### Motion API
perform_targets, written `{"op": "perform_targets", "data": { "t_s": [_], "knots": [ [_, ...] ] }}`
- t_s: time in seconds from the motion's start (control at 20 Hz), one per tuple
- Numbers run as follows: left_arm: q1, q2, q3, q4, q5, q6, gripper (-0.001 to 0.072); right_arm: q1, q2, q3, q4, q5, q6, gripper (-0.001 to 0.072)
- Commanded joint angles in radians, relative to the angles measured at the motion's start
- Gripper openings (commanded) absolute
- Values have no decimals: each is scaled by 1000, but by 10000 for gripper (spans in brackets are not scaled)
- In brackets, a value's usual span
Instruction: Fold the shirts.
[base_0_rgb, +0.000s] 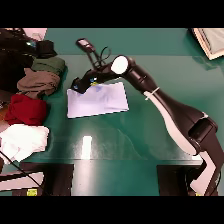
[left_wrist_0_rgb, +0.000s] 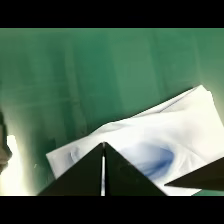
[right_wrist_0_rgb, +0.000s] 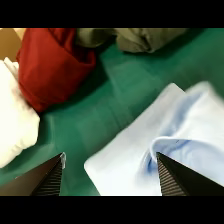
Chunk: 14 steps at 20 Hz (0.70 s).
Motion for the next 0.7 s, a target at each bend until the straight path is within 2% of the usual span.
{"op": "perform_targets", "data": {
  "t_s": [0.0,0.2,0.35,0.45,0.55,0.65],
  "knots": [
    [29,29,0,12,-87,18,27,-2,28,-21,-39,-3,-26,659],
    [29,29,-18,12,-210,27,27,-191,181,-212,-143,190,10,658],
    [29,29,-109,8,-280,26,27,-362,264,-378,-137,260,63,658],
    [29,29,-197,3,-269,27,26,-468,299,-488,-133,260,127,658],
    [29,29,-262,-21,-221,27,26,-554,297,-576,-127,264,136,658],
    [29,29,-273,-53,-167,27,26,-612,265,-644,-45,270,135,658]
  ]
}}
